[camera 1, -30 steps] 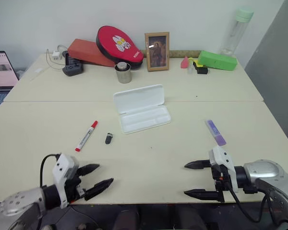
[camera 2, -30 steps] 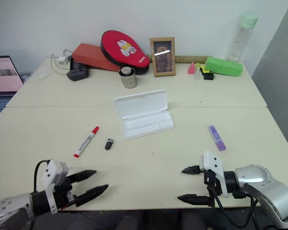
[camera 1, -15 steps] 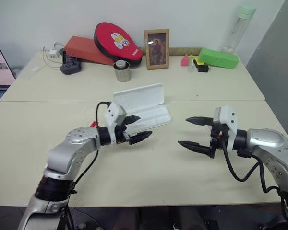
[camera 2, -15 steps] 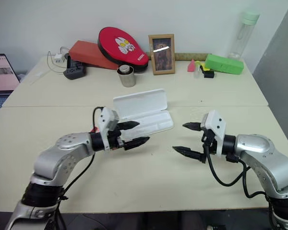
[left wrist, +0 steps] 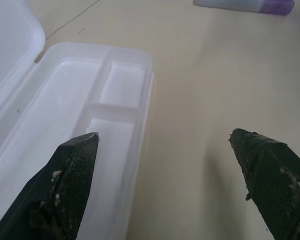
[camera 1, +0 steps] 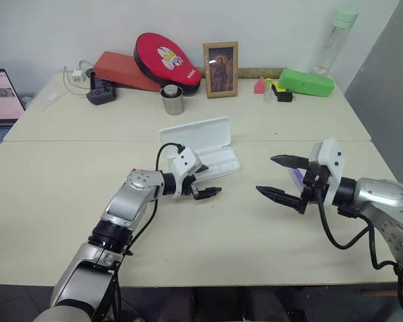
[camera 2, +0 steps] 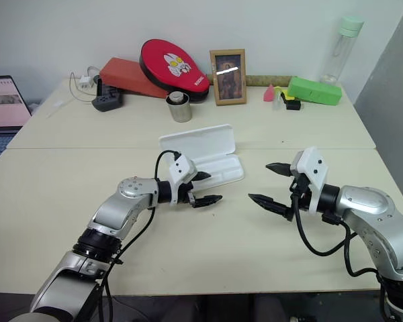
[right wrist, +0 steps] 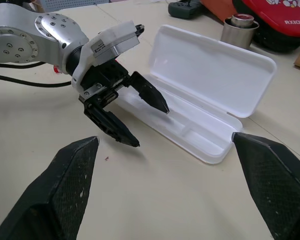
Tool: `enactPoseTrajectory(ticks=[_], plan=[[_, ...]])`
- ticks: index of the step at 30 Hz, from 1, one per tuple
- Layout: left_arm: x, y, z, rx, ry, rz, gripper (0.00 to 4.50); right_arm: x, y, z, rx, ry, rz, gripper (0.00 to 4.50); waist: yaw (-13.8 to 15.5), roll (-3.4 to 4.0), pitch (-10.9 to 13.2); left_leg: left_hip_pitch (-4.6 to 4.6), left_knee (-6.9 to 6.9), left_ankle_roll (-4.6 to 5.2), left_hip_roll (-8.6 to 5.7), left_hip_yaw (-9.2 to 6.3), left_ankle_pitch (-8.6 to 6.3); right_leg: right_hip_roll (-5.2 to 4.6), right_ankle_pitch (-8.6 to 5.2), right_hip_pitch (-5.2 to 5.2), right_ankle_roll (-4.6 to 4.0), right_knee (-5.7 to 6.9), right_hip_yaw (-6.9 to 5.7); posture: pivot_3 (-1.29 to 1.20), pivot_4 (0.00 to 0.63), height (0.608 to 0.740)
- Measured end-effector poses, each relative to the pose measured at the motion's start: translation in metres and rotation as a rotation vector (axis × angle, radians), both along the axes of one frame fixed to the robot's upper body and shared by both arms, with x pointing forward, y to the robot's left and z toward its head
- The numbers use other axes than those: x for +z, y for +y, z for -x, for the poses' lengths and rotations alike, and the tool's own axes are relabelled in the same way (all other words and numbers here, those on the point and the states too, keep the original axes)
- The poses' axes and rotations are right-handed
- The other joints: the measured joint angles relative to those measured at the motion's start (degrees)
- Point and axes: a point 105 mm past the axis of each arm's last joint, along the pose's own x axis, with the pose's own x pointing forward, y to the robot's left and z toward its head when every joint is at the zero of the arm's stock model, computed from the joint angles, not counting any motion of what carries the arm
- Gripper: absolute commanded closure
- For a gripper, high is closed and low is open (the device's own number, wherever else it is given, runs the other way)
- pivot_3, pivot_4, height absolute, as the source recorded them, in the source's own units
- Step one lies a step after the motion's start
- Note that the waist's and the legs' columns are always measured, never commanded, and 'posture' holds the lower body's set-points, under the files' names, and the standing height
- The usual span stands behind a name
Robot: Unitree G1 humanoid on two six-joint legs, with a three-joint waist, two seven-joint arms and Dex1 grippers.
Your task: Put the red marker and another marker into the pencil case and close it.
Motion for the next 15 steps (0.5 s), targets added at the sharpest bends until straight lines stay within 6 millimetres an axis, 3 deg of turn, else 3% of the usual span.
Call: enactPoseTrajectory(ticks=[7,15], plan=[[-0.016,0.003,-0.006,0.023,0.017,-0.093,0.05,0.0,-0.001,0.0,-0.006,-0.001,-0.002,0.0,-0.1,0.0,0.0,0.02,0.0,0.01,0.0,0.05,0.0,0.03,0.0,0.01,0.0,0.03,-0.03,0.0,0.15,0.74],[-0.014,0.004,-0.013,0.046,-0.001,-0.125,1.67,0.002,-0.002,-0.001,-0.018,-0.008,-0.009,0.0,0.0,0.0,0.0,0.04,0.03,0.01,0.01,0.05,0.01,0.02,0.0,0.03,0.0,0.06,-0.03,0.0,0.15,0.74]])
